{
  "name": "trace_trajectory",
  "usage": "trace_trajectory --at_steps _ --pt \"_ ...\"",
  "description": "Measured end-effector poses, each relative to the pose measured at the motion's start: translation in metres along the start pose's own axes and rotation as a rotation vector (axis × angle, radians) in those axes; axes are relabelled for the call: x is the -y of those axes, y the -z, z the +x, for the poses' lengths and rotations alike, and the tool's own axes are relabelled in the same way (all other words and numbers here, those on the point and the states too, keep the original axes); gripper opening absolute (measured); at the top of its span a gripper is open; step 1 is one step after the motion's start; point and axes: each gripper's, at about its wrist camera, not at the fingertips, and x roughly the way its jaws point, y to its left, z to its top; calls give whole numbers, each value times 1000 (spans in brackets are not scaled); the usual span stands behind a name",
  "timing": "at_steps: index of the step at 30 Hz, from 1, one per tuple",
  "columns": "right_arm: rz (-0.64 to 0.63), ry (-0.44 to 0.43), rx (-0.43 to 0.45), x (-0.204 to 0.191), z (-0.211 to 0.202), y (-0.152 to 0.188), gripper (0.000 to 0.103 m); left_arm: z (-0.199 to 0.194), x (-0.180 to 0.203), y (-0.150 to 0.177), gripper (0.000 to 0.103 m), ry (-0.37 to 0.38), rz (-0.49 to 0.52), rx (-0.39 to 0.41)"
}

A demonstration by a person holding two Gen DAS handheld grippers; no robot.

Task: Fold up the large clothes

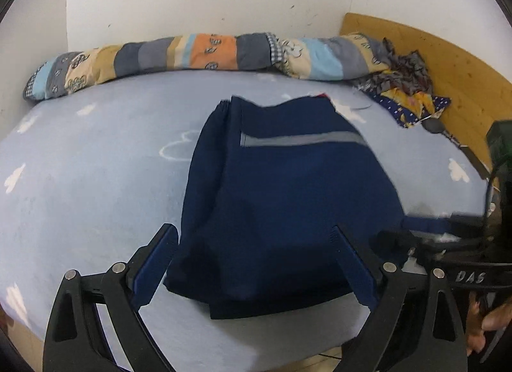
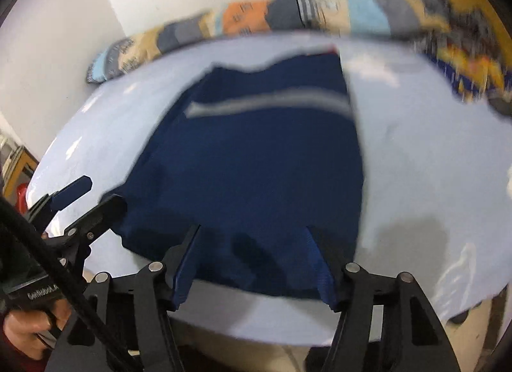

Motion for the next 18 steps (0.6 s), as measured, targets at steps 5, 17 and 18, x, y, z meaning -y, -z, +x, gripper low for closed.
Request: trace_trajectory --at_steps 5,17,18 --pt "17 -5 -56 5 14 4 67 -11 6 0 95 -26 26 64" --pt "-145 172 379 -26 -64 -6 97 -48 -2 -19 103 -218 16 207" --pt "-160 179 366 -29 -59 -8 99 -48 -1 -19 103 -225 23 205"
